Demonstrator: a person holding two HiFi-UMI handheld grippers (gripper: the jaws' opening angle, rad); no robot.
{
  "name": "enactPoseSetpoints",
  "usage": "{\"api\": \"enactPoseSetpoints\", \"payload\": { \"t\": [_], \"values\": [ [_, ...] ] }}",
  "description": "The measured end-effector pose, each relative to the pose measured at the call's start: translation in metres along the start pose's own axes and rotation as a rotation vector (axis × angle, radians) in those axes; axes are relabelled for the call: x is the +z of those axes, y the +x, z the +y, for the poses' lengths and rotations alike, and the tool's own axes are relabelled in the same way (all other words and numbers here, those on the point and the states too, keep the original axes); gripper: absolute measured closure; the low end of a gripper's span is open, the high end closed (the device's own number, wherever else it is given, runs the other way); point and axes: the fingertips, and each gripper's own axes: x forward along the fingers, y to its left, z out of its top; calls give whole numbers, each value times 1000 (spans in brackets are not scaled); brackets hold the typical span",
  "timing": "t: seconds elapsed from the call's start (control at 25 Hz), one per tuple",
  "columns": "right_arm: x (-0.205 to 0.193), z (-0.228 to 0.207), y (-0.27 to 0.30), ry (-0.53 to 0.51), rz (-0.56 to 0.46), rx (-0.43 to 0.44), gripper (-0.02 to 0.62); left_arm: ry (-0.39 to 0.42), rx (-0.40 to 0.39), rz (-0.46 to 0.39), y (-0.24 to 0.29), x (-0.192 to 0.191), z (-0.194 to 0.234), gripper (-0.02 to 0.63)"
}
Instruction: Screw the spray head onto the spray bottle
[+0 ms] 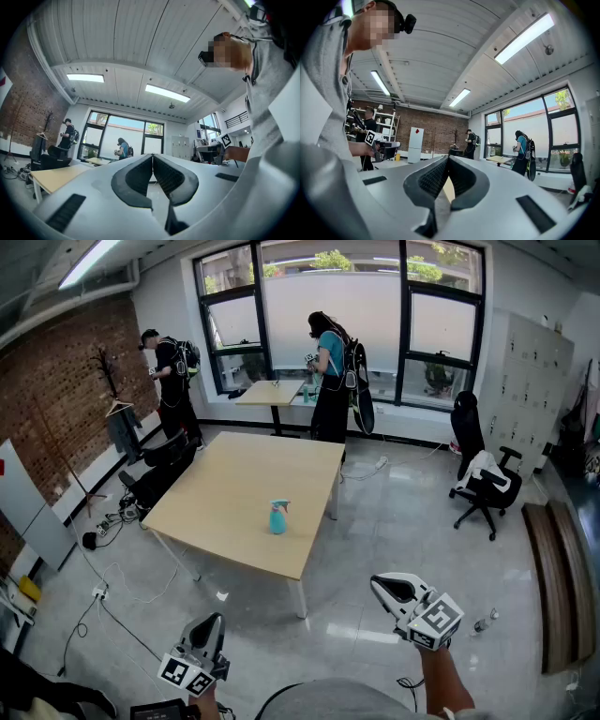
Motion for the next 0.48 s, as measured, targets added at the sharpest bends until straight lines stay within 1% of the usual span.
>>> {"api": "enactPoseSetpoints", "payload": {
  "t": [0.2,0.48],
  "values": [
    [3,-6,-6,0,-2,-8,591,-11,3,-3,5,1,-5,600],
    [1,-12,-11,7,-7,-16,591,-7,-15,4,15,-1,-15,600]
  ]
}}
